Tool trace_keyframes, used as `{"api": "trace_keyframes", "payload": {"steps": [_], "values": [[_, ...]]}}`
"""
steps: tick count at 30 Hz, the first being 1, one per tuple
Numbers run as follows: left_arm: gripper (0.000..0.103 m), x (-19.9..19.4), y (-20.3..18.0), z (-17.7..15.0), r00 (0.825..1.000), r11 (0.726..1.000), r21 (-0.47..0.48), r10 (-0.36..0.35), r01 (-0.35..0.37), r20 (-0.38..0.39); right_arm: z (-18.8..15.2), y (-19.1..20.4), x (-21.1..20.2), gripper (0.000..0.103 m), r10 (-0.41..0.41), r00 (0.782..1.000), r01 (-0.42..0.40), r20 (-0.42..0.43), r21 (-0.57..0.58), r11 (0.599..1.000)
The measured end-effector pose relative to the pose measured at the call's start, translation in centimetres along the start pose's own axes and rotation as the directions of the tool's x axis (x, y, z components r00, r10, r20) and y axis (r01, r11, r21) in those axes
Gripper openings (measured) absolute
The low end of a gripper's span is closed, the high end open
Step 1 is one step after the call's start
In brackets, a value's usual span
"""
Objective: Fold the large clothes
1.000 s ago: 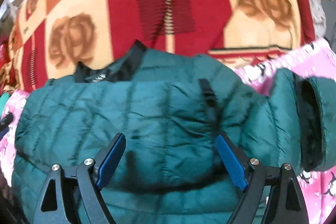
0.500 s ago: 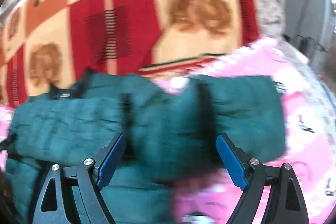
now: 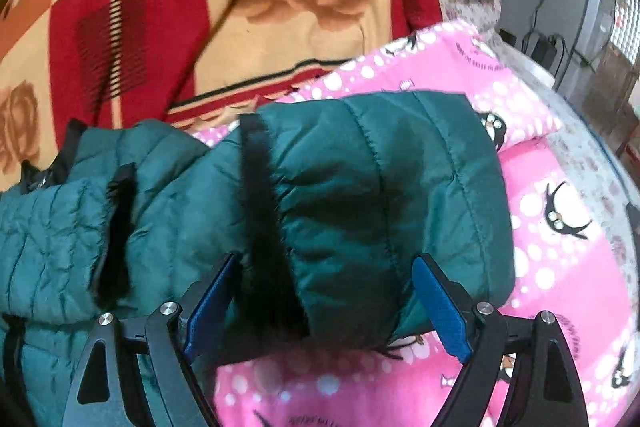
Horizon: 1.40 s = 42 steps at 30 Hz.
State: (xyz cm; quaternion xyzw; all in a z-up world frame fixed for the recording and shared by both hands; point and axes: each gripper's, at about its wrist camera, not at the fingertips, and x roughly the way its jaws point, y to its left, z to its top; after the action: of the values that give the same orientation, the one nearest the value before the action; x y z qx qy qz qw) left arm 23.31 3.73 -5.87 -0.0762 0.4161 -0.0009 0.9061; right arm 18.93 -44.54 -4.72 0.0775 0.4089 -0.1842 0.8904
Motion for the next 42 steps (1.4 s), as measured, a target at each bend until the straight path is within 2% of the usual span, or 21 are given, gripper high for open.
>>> {"api": "trace_keyframes", "payload": {"steps": [1,3,4,6,9,16,23,31,37,42], "values": [[0.086,0.0,0.1,0.0,1.000,1.000,-0.002,-0.001,0.001,-0.001,0.1,-0.5,0.3,0.073,0.017,1.000,-0.017,-0.006,0.017,1.000],[0.086,0.2,0.2,0.1,1.000,1.000,-0.005,-0.002,0.002,-0.003,0.3,-1.5,0.9,0.047,0.045,0.999,-0.043,-0.030,0.051,0.998],[0.086,0.2,0.2,0.1,1.000,1.000,-0.007,-0.003,0.003,-0.004,0.4,-1.9,0.9,0.042,0.059,0.998,-0.057,-0.035,0.065,0.996],[0.086,0.2,0.3,0.1,1.000,1.000,-0.008,-0.004,0.004,-0.004,0.4,-2.5,0.4,0.023,0.088,0.995,-0.085,-0.036,0.079,0.993],[0.086,0.2,0.3,0.0,1.000,1.000,-0.008,-0.002,0.002,-0.003,0.3,-2.9,-1.4,0.019,0.176,0.984,-0.173,-0.024,0.103,0.980],[0.086,-0.9,0.6,0.3,1.000,1.000,-0.021,-0.005,0.006,0.022,0.8,-1.4,-7.5,0.018,0.351,0.935,-0.354,0.055,0.088,0.931],[0.086,-2.2,1.2,0.7,0.998,0.999,-0.041,-0.029,0.031,0.053,1.8,3.6,-11.9,0.018,0.467,0.881,-0.467,0.077,-0.018,0.884],[0.086,-2.7,2.2,1.1,0.995,0.992,-0.091,-0.077,0.082,0.055,1.8,10.4,-12.8,0.018,0.577,0.817,-0.573,0.007,-0.098,0.814],[0.086,-3.1,3.1,1.4,0.993,0.985,-0.135,-0.100,0.108,0.062,1.2,17.0,-12.0,0.018,0.620,0.782,-0.620,-0.066,-0.176,0.764],[0.086,-3.5,3.9,1.7,0.991,0.980,-0.159,-0.111,0.121,0.075,0.6,20.8,-10.5,0.018,0.634,0.764,-0.644,-0.120,-0.189,0.741]]}}
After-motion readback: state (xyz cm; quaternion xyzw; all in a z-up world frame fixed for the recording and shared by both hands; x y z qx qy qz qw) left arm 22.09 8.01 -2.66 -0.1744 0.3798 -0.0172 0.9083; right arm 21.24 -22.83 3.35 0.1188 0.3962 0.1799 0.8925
